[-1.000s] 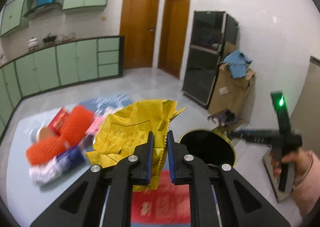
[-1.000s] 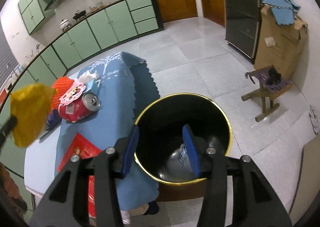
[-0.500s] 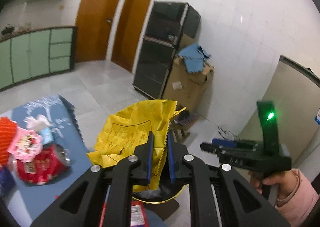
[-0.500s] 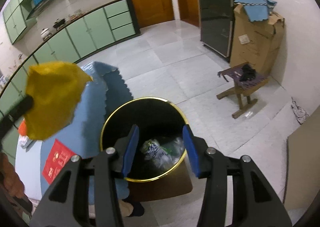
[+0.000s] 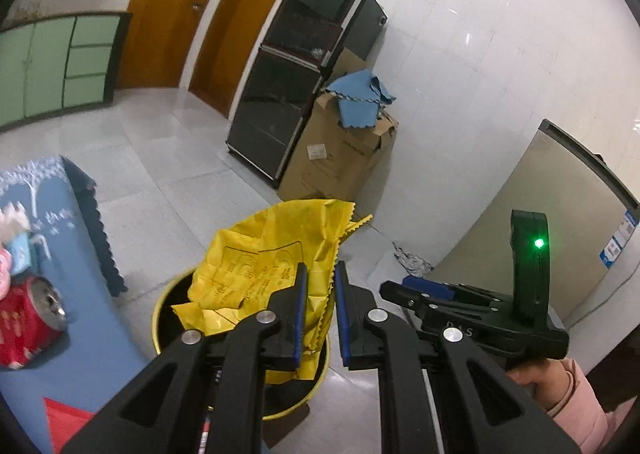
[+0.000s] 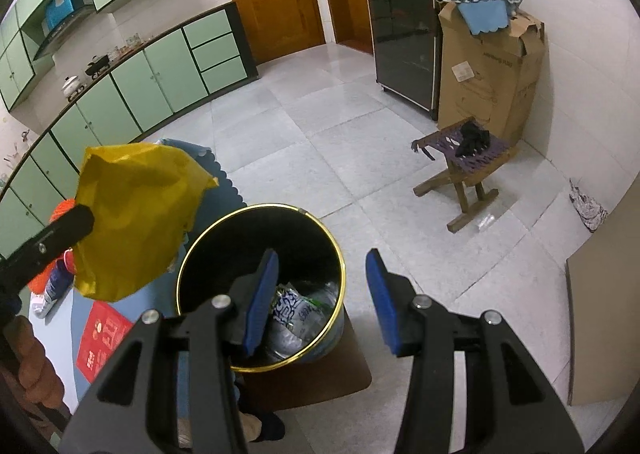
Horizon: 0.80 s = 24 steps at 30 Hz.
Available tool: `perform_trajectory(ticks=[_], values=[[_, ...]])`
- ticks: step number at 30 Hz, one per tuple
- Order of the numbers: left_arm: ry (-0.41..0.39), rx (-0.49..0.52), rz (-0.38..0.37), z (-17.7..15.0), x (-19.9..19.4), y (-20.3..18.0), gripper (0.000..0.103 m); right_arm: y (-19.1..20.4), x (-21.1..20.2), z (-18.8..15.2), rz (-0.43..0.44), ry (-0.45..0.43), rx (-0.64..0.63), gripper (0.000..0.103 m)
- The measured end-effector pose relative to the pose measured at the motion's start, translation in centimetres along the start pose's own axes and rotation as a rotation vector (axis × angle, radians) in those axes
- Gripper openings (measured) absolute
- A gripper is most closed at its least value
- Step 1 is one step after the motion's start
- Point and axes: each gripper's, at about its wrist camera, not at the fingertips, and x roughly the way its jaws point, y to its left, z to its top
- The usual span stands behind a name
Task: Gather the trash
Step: 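Carry the yellow bag over the bin and open the left tool, then grasp the red flat packet on the table with the right tool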
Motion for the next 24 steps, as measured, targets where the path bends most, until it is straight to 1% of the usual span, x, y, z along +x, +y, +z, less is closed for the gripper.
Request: perform_trajectory(ticks=[2, 5, 6, 9, 10, 11, 13, 15, 16, 17, 18, 19, 20, 21, 23, 24], values=[[0.035, -0.011, -0.004, -0.7, 1.3, 0.8, 0.013, 0.0, 0.2, -0.2, 0.002, 0.006, 0.0, 0.045], [0.122, -0.101, -0.029, -2.1, 4.0, 3.1, 0.014, 0.1, 0.5, -0.3, 0.004, 0.012, -0.001, 0.045], [0.156, -0.133, -0.027, -2.6, 5.0, 3.9, 0.014, 0.1, 0.6, -0.3, 0.005, 0.013, 0.0, 0.045], [0.187, -0.18, 0.014, -3.2, 6.0, 5.1, 0.016, 0.2, 0.7, -0.4, 0.001, 0.016, -0.002, 0.045], [0.19, -0.19, 0.025, -3.2, 5.9, 5.4, 0.025, 0.3, 0.7, -0.5, -0.004, 0.017, -0.005, 0.045], [0.186, -0.191, 0.033, -3.1, 5.6, 5.4, 0.037, 0.4, 0.7, -0.5, -0.001, 0.018, -0.006, 0.045], [0.152, -0.157, 0.072, -2.6, 3.9, 5.1, 0.049, 0.8, 0.7, -0.7, 0.007, 0.02, -0.015, 0.045], [0.123, -0.131, 0.091, -2.2, 2.0, 5.0, 0.053, 1.5, 0.7, -0.9, 0.027, 0.022, -0.032, 0.045], [0.109, -0.114, 0.119, -2.0, 0.7, 4.9, 0.06, 1.7, 0.7, -1.1, 0.039, 0.024, -0.036, 0.046], [0.096, -0.09, 0.16, -2.0, -0.8, 4.9, 0.064, 2.3, 0.7, -1.4, 0.059, 0.028, -0.038, 0.048], [0.084, -0.063, 0.202, -2.2, -2.3, 5.0, 0.065, 2.6, 0.6, -1.6, 0.075, 0.032, -0.037, 0.051], [0.079, -0.041, 0.254, -2.6, -3.5, 5.2, 0.069, 3.3, 0.6, -2.0, 0.103, 0.038, -0.04, 0.055], [0.073, -0.034, 0.291, -2.8, -4.5, 5.4, 0.07, 3.9, 0.5, -2.3, 0.127, 0.042, -0.047, 0.059], [0.067, -0.037, 0.353, -3.5, -6.1, 6.2, 0.07, 4.7, 0.4, -2.8, 0.155, 0.046, -0.059, 0.061], [0.064, -0.044, 0.433, -4.5, -8.3, 7.5, 0.07, 6.2, 0.4, -3.6, 0.197, 0.064, -0.08, 0.064], [0.067, -0.046, 0.498, -5.5, -9.6, 8.4, 0.07, 6.9, 0.4, -3.9, 0.22, 0.074, -0.087, 0.066]])
